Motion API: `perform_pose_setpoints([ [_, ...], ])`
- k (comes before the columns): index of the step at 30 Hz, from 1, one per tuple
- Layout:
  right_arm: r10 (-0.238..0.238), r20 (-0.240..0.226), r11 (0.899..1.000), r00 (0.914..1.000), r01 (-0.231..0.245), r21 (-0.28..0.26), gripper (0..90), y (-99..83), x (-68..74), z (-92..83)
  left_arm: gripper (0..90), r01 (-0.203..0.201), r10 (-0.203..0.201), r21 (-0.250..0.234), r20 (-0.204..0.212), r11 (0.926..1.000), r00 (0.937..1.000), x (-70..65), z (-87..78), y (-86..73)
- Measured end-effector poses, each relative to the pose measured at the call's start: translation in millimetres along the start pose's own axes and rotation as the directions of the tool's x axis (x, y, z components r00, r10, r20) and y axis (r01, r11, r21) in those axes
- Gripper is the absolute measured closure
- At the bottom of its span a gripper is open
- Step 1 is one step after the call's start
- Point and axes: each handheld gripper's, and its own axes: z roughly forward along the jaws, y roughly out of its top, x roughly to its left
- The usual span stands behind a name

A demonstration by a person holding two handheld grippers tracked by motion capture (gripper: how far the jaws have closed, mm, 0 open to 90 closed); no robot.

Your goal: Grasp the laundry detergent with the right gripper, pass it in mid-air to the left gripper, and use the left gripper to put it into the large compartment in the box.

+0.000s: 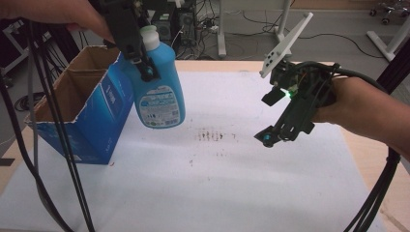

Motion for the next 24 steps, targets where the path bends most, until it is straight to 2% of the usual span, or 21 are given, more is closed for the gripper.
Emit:
perform_pose_setpoints([
  [3,-0.006,0.043,1.0,0.999,0.007,-0.008,0.9,-4.7,-0.5,-6.1,37.9,0.014,-0.014,0.004,-0.004,0.9999,0.9999,2.1,-5.3,-4.3],
  [5,-0.004,0.028,1.0,0.9996,0.004,0.005,0.9,-7.3,-1.4,-11.1,37.8,0.023,-0.023,0.004,-0.01,0.9997,0.9997,3.1,-9.9,-7.7],
  [9,-0.031,0.043,0.999,0.9986,0.03,0.029,0.9,-13.1,-1.9,-22.3,37.9,0.048,-0.048,0.001,-0.02,0.9988,0.9986,5.5,-21.8,-16.4],
  [11,-0.03,0.036,0.998,0.9989,0.027,0.063,0.9,-15.7,-2.6,-27.3,37.9,0.068,-0.068,0.003,-0.02,0.9977,0.9975,6.1,-27.8,-21.3],
  [14,-0.029,0.061,0.996,0.9978,0.023,0.092,1.0,-22.1,-3.7,-33.4,37.9,0.092,-0.093,-0.008,-0.025,0.9957,0.9954,7.2,-39.9,-30.1],
  [17,-0.011,0.079,0.995,0.9968,0.003,0.101,1.0,-28.5,-6.2,-38.8,37.9,0.124,-0.124,-0.022,-0.032,0.9921,0.9917,7.1,-51.3,-39.1],
  [24,-0.034,0.065,0.994,0.9973,0.027,0.107,1.2,-34.7,-4.8,-43.5,37.9,0.18,-0.182,-0.034,-0.05,0.983,0.9821,9.0,-67.3,-59.3],
])
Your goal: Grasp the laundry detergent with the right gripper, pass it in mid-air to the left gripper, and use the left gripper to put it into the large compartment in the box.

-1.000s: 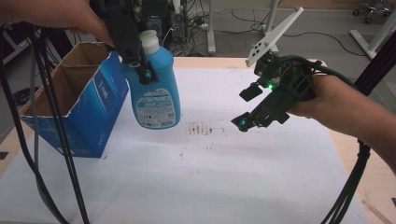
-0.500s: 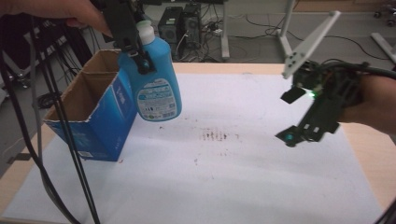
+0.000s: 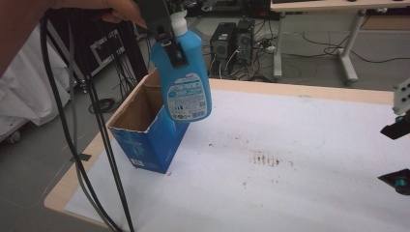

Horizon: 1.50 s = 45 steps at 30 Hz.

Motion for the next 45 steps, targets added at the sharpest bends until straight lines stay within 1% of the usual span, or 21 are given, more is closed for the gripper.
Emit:
perform_pose_setpoints([
  [4,-0.013,-0.007,1.0,0.9999,0.013,0.019,1.2,-1.5,1.2,0.2,37.9,0.028,-0.028,-0.001,-0.005,0.9996,0.9996,4.5,-6.1,-13.0],
  [6,-0.013,-0.006,1.0,0.9999,0.013,0.019,1.2,-3.0,1.3,-0.1,37.9,0.051,-0.051,-0.015,-0.011,0.9986,0.9986,6.4,-10.4,-20.6],
  [10,0.001,-0.005,1.0,1.0,-0.001,0.017,1.2,-7.4,-0.3,-0.1,37.9,0.092,-0.093,-0.032,-0.026,0.9952,0.9953,10.3,-19.1,-35.7],
  [11,0.005,-0.002,1.0,1.0,-0.005,0.016,1.2,-8.6,-0.5,0.0,37.9,0.098,-0.099,-0.033,-0.029,0.9946,0.9946,11.5,-20.9,-39.5],
  [12,0.005,-0.002,1.0,1.0,-0.005,0.016,1.2,-8.6,-0.5,0.0,37.9,0.098,-0.099,-0.033,-0.029,0.9946,0.9946,11.5,-20.9,-39.5],
  [13,0.006,-0.004,1.0,1.0,-0.006,0.017,1.2,-9.7,-1.1,-0.1,37.9,0.114,-0.115,-0.038,-0.039,0.9928,0.9926,13.6,-24.0,-47.4],
  [17,0.013,-0.002,1.0,0.9999,-0.013,0.015,1.2,-12.6,-1.5,-1.7,37.9,0.144,-0.146,-0.038,-0.052,0.9888,0.9879,18.8,-28.6,-62.2],
  [20,0.016,0.003,1.0,0.9999,-0.016,0.016,1.2,-12.7,-2.1,-1.1,37.9,0.173,-0.175,-0.044,-0.061,0.984,0.9827,21.9,-30.7,-71.4],
  [24,0.013,0.005,1.0,0.9999,-0.013,0.024,1.2,-11.9,-2.1,-0.1,37.9,0.198,-0.201,-0.04,-0.077,0.9793,0.9766,26.0,-31.0,-81.6],
  [25,0.015,0.005,1.0,0.9999,-0.015,0.025,1.2,-11.7,-2.0,0.0,38.0,0.206,-0.209,-0.042,-0.08,0.9776,0.9746,26.8,-30.1,-83.9],
  [26,0.015,0.005,1.0,0.9999,-0.015,0.025,1.2,-11.7,-2.0,0.0,37.9,0.206,-0.209,-0.042,-0.08,0.9776,0.9746,26.8,-30.1,-83.9],
  [27,0.009,0.007,1.0,0.9999,-0.009,0.023,1.2,-11.5,-2.3,0.3,37.9,0.213,-0.216,-0.04,-0.089,0.9763,0.9725,29.0,-28.4,-87.9],
  [30,0.012,0.013,1.0,0.9998,-0.012,0.022,1.2,-10.9,-2.3,0.2,37.9,0.227,-0.23,-0.04,-0.097,0.973,0.9683,32.6,-25.0,-93.8],
  [32,0.01,0.013,1.0,0.9999,-0.011,0.021,1.2,-10.6,-2.0,0.3,37.9,0.231,-0.233,-0.037,-0.103,0.9723,0.967,34.0,-21.8,-97.2],
  [37,0.019,0.015,1.0,0.9997,-0.019,0.023,1.2,-10.4,-1.7,0.7,37.9,0.231,-0.234,-0.045,-0.105,0.972,0.9665,35.2,-10.9,-104.5],
  [39,0.016,0.013,1.0,0.9998,-0.017,0.024,1.2,-10.5,-1.6,1.8,37.9,0.226,-0.229,-0.045,-0.109,0.9732,0.9672,35.0,-3.9,-107.5],
  [41,0.018,0.013,1.0,0.9998,-0.018,0.026,1.2,-10.8,-1.6,2.8,37.9,0.217,-0.219,-0.036,-0.111,0.9756,0.9693,34.5,3.4,-109.6],
  [45,0.021,0.009,0.999,0.9997,-0.021,0.032,1.2,-10.9,-1.2,5.7,37.9,0.216,-0.219,-0.033,-0.091,0.9757,0.9716,35.6,17.0,-113.3],
])
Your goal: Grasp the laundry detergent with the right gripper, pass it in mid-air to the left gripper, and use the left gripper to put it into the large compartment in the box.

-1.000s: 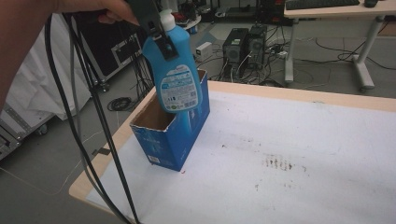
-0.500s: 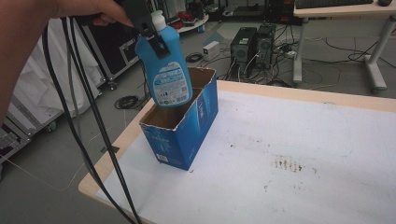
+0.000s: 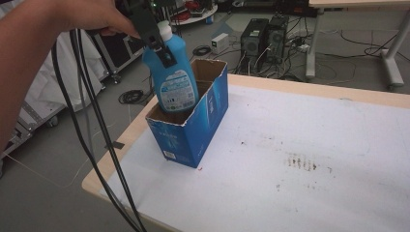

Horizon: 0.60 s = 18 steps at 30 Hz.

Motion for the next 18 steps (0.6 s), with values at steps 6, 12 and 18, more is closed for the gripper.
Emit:
perform_pose_setpoints([
  [6,0.002,-0.004,1.0,1.0,-0.002,0.009,1.2,0.5,0.7,4.0,37.9,-0.012,0.012,0.02,0.01,0.9997,0.9999,1.2,20.3,-1.5],
  [12,0.003,-0.012,1.0,0.9999,-0.003,0.019,1.2,-0.5,0.7,7.9,37.9,-0.016,0.015,0.033,0.024,0.9993,0.9996,3.9,41.2,-4.3],
  [18,0.012,-0.015,1.0,0.9998,-0.011,0.02,1.2,-1.4,-0.7,9.8,37.9,-0.027,0.025,0.049,0.04,0.9985,0.9989,6.2,63.2,-7.3],
])
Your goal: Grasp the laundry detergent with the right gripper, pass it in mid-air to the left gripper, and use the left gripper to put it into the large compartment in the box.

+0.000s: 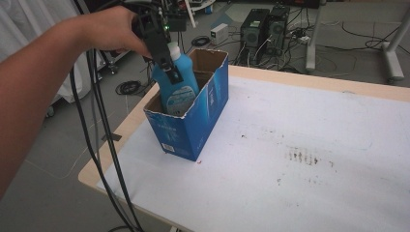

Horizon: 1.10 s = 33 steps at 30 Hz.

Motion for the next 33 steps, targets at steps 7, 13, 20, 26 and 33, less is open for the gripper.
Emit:
perform_pose_setpoints([
  [7,0.009,-0.009,1.0,0.9999,-0.009,0.0,1.2,-1.2,-0.3,4.3,37.9,-0.004,0.004,0.017,0.007,0.9998,1.0,1.8,25.3,-1.4],
  [13,0.015,-0.012,1.0,0.9998,-0.014,0.009,1.2,-2.7,-0.1,6.8,37.8,-0.01,0.01,0.026,0.007,0.9996,0.9999,3.2,41.0,-5.5],
  [20,0.0,-0.013,1.0,0.9999,0.0,0.006,1.3,-0.7,0.2,10.3,37.8,-0.022,0.021,0.046,0.017,0.9987,0.9996,2.9,54.3,-5.9],
  [26,0.004,-0.014,1.0,0.9999,-0.004,0.009,1.2,-1.5,0.0,10.7,37.8,-0.021,0.019,0.057,0.027,0.9982,0.9995,3.1,60.8,-7.6],
  [33,0.006,-0.019,1.0,0.9998,-0.005,0.01,1.3,-2.0,1.1,14.5,37.7,-0.021,0.019,0.068,0.033,0.9975,0.9993,4.1,64.2,-7.3],
])
